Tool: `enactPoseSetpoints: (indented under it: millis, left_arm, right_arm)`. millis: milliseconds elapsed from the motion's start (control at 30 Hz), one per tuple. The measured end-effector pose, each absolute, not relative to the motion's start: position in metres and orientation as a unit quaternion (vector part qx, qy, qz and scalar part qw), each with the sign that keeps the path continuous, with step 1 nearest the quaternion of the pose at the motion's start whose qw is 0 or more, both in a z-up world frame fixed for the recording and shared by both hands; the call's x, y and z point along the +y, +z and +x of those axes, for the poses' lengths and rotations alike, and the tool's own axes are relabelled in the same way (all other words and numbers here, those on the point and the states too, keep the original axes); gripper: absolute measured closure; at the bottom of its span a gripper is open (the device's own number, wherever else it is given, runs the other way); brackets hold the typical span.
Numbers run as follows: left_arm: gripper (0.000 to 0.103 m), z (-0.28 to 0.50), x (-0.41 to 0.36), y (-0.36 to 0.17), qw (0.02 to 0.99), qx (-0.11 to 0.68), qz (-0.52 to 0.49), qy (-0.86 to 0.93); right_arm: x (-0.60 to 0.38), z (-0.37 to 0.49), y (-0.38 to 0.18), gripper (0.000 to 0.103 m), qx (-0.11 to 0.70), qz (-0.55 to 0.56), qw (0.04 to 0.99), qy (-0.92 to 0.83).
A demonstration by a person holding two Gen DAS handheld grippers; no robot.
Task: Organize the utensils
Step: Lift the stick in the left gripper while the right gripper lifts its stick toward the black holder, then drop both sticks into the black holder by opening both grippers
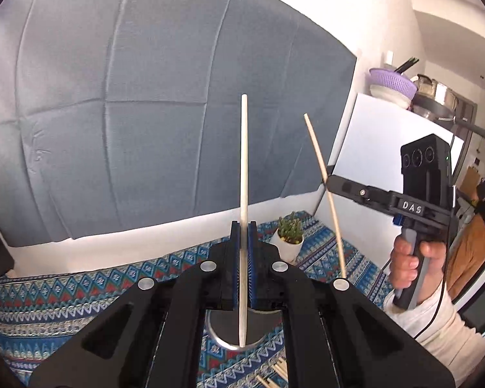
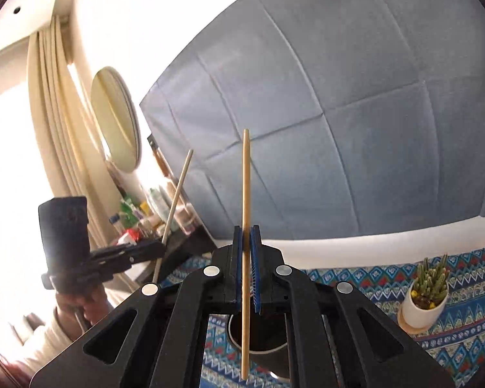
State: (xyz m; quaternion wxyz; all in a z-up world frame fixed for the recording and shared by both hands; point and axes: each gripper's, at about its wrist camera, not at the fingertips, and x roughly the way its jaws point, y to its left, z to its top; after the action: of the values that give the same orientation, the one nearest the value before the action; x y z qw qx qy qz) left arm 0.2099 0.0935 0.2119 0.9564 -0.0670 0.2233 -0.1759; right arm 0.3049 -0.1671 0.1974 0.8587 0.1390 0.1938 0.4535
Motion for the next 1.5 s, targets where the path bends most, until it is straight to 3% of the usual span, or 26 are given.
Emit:
enactPoseSetpoints:
  millis: [267, 367, 500, 700, 1067, 1100, 1167, 1200, 1233, 1267, 1300, 1367, 1433, 1500]
  left_arm:
    - [0.098, 0.208, 0.086, 0.175, 0.975, 0.016, -0.103, -0.197]
    - [0.098, 0.206, 0.078, 0.151, 0.973, -0.027, -0.098, -0.208]
    - [0.098, 0.216, 0.072, 0.122, 0.972, -0.022, -0.105, -0.208]
    - [0.098, 0.227, 0.072, 0.089, 0.966, 0.017, -0.12, -0.228]
    - [0.095, 0.219, 0.089, 0.088, 0.972, 0.02, -0.112, -0.207]
    - [0.09, 0.219, 0.092, 0.09, 0.973, 0.021, -0.115, -0.201]
    - [0.072, 0.218, 0.096, 0.093, 0.974, 0.018, -0.113, -0.194]
    - [0.066, 0.216, 0.098, 0.095, 0.975, 0.016, -0.109, -0.19]
    - [0.054, 0.215, 0.099, 0.097, 0.976, 0.015, -0.107, -0.187]
    - [0.04, 0.215, 0.1, 0.099, 0.977, 0.014, -0.107, -0.185]
    - [0.035, 0.213, 0.103, 0.101, 0.978, 0.009, -0.11, -0.179]
    - [0.015, 0.21, 0.109, 0.105, 0.977, 0.003, -0.123, -0.173]
    - [0.006, 0.21, 0.113, 0.111, 0.978, 0.011, -0.128, -0.163]
    - [0.006, 0.209, 0.113, 0.117, 0.982, 0.02, -0.118, -0.144]
  right_arm:
    - [-0.142, 0.315, 0.171, 0.098, 0.108, 0.187, 0.874, 0.435]
    - [-0.14, 0.31, 0.153, 0.098, 0.062, 0.186, 0.891, 0.409]
    - [-0.134, 0.314, 0.128, 0.098, 0.049, 0.192, 0.897, 0.395]
    - [-0.109, 0.327, 0.105, 0.098, 0.096, 0.187, 0.888, 0.409]
    - [-0.111, 0.303, 0.107, 0.091, 0.087, 0.129, 0.896, 0.415]
    - [-0.119, 0.3, 0.109, 0.086, 0.083, 0.124, 0.9, 0.409]
    - [-0.128, 0.292, 0.112, 0.034, 0.06, 0.122, 0.908, 0.397]
    - [-0.133, 0.288, 0.115, 0.029, 0.048, 0.124, 0.909, 0.395]
    - [-0.137, 0.284, 0.119, 0.028, 0.035, 0.123, 0.91, 0.394]
    - [-0.14, 0.281, 0.124, 0.016, 0.027, 0.119, 0.912, 0.392]
    - [-0.142, 0.277, 0.129, 0.012, 0.022, 0.115, 0.915, 0.385]
    - [-0.149, 0.271, 0.137, 0.012, 0.005, 0.12, 0.919, 0.376]
    - [-0.154, 0.266, 0.145, 0.009, -0.005, 0.116, 0.922, 0.37]
    - [-0.156, 0.262, 0.149, 0.008, -0.013, 0.114, 0.928, 0.354]
